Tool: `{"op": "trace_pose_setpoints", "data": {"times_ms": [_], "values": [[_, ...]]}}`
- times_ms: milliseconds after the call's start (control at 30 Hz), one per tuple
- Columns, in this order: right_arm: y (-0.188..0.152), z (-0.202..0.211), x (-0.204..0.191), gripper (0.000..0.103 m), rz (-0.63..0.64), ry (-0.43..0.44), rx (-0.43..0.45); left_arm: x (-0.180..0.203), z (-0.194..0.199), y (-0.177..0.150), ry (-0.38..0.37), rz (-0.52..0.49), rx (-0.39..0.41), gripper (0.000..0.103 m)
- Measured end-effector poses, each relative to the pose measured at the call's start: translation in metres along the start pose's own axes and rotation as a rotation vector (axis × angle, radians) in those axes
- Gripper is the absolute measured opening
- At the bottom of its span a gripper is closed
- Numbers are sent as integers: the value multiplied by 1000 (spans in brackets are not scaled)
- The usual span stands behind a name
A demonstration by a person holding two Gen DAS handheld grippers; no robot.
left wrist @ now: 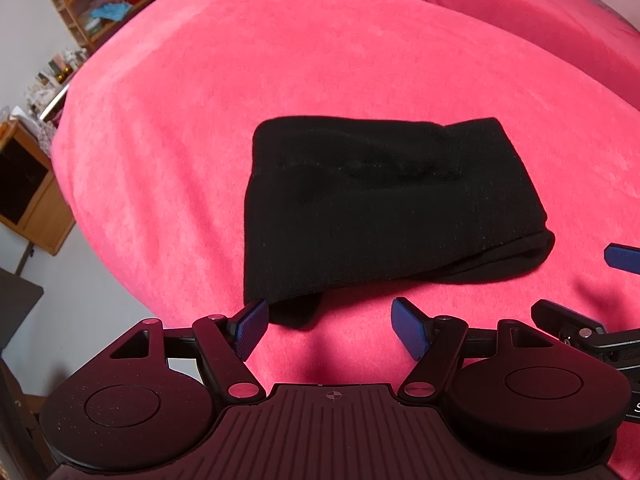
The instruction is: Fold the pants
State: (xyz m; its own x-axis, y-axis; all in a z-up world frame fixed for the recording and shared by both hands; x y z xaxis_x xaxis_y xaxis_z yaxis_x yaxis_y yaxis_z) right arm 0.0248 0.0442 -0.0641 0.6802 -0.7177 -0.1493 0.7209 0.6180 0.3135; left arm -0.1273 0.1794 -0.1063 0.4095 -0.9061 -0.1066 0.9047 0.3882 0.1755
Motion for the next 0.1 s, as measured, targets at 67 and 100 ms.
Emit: {"op": "trace_pose_setpoints", "data": {"times_ms": [67,100], "values": [[1,-1,0,90,-1,1,-2,0,0,1,-4,-3,-2,103],[1,-1,0,90,-1,2,-2,0,-1,2,-5,-3,-7,103]]}}
Point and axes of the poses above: each gripper's, at about its wrist camera, not at the fingertips, and z roughly against the way its jaws point, x to its right, y to its top, the point moved 9 cm from there along -z, roughly the way its jaws point, and after that the axes turned 12 degrees about -x, right-handed, at the moved point
